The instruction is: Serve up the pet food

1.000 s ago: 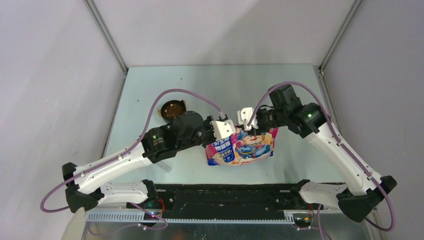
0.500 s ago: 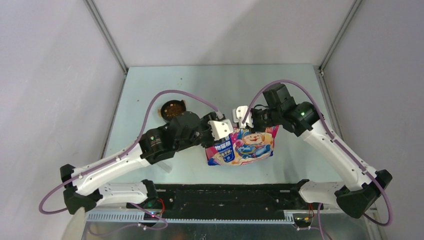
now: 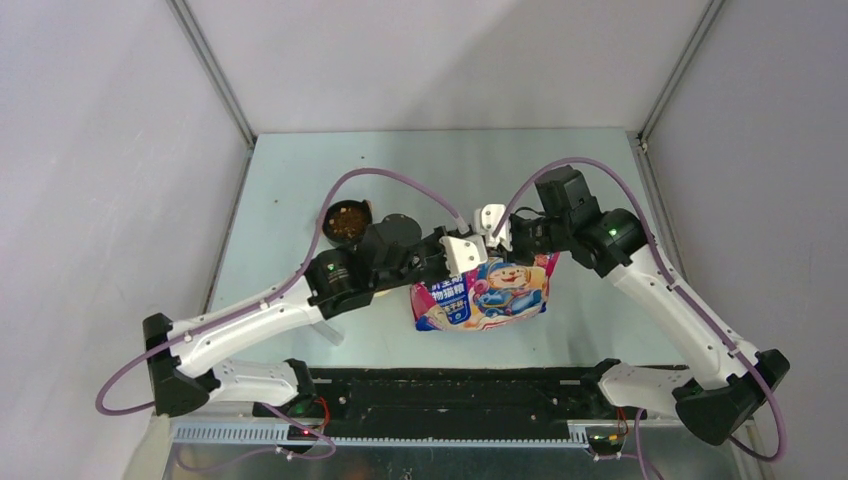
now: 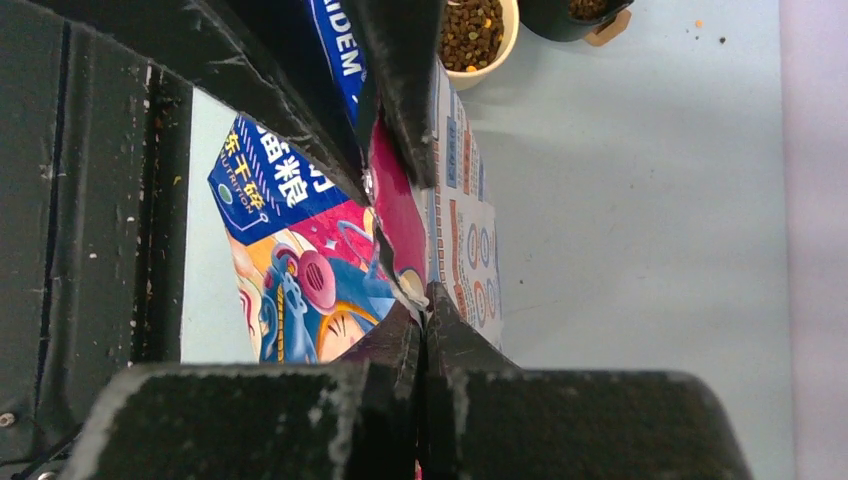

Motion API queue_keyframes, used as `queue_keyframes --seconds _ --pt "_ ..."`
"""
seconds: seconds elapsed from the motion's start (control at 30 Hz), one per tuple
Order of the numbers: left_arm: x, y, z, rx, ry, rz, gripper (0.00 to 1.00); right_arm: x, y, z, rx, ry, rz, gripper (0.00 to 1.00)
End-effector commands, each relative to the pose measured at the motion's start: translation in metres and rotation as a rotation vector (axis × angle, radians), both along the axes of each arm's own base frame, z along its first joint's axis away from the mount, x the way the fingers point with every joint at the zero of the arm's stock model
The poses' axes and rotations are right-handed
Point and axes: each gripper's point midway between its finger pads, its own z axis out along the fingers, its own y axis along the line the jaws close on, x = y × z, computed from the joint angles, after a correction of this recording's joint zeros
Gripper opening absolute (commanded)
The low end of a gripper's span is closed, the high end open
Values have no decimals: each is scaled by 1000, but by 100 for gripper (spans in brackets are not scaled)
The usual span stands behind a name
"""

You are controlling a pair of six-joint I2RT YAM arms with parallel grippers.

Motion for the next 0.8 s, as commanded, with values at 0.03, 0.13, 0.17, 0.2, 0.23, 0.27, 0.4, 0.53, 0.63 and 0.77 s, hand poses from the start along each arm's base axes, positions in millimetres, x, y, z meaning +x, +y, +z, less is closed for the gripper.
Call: queue_keyframes --seconds 0.03,0.13,0.17,0.2,0.23,0.27,0.4,0.53,0.63,0.77 --pt "-6 -23 19 -115 29 -85 2 -6 10 58 203 -101 58 0" --pt "-10 -23 20 -132 31 -120 0 -5 8 57 203 -105 54 0" --pt "-8 -19 23 -137 22 -104 0 -5 7 57 204 -107 53 0" --pt "-7 -17 23 -132 16 -97 0 -4 6 57 203 -107 49 0" --pt "-6 -12 17 -99 24 -88 3 -4 5 57 203 -110 50 0" --pt "-6 -10 17 -78 14 -90 11 -3 4 58 203 -113 45 0" --pt "3 8 -6 34 65 13 63 -2 0 59 202 -121 39 0" --pt "5 18 -15 58 82 60 18 -1 -4 56 183 -135 36 0" --pt "12 26 -2 -10 33 120 1 0 -5 55 180 -138 34 0" --pt "14 40 12 -61 -11 168 0 0 -6 55 179 -135 31 0"
